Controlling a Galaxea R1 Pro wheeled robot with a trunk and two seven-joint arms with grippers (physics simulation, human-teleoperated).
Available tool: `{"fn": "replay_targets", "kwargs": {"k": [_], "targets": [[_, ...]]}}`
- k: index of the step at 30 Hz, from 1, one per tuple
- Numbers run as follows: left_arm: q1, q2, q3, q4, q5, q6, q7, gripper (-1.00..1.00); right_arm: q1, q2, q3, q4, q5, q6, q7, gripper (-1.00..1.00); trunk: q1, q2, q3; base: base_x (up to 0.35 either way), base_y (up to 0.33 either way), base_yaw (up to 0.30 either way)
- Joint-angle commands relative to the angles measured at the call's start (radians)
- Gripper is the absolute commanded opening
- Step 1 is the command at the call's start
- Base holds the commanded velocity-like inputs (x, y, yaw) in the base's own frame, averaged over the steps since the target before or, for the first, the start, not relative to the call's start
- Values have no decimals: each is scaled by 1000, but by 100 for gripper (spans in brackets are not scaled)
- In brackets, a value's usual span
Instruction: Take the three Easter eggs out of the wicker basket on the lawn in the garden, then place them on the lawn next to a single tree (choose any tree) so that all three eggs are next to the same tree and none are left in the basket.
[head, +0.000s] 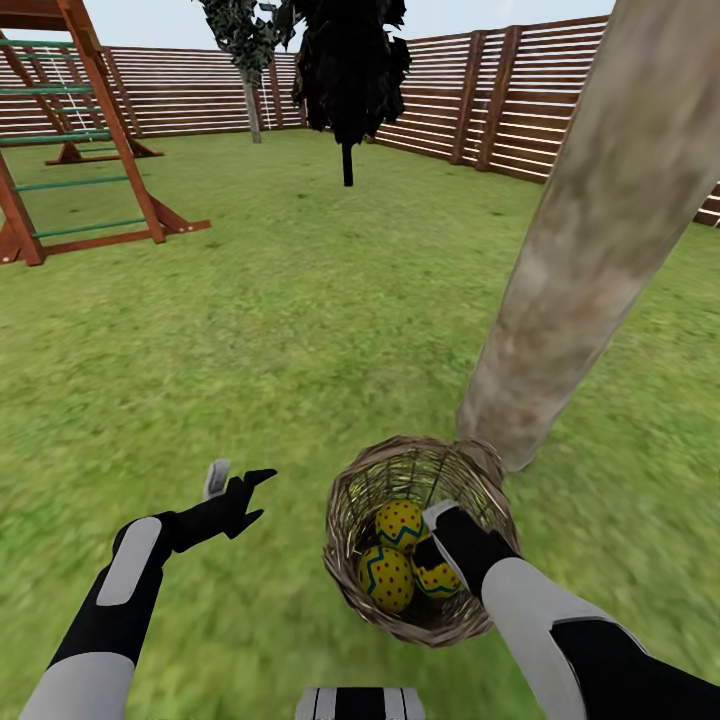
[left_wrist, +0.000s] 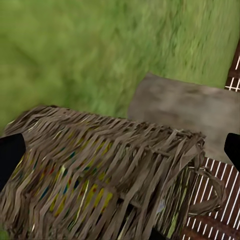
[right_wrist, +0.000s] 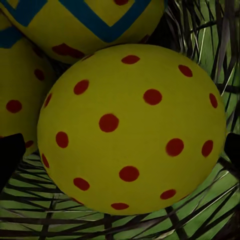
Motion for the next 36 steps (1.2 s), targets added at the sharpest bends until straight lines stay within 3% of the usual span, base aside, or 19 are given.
{"fn": "replay_targets", "kwargs": {"k": [1,14,24,36], "targets": [[0,0,1,-1,11,4,10,100,0,0,2,-6,11,6,9,100,0,0,-1,0,0,0],[0,-1,1,0,9,4,10,100,0,0,1,-10,7,20,3,100,2,-1,-16,0,0,0],[0,-1,0,0,8,4,10,100,0,0,0,2,6,29,-1,100,5,-3,-47,0,0,0],[0,-1,-2,1,7,4,10,100,0,3,1,0,4,29,3,100,7,-4,-59,0,0,0]]}}
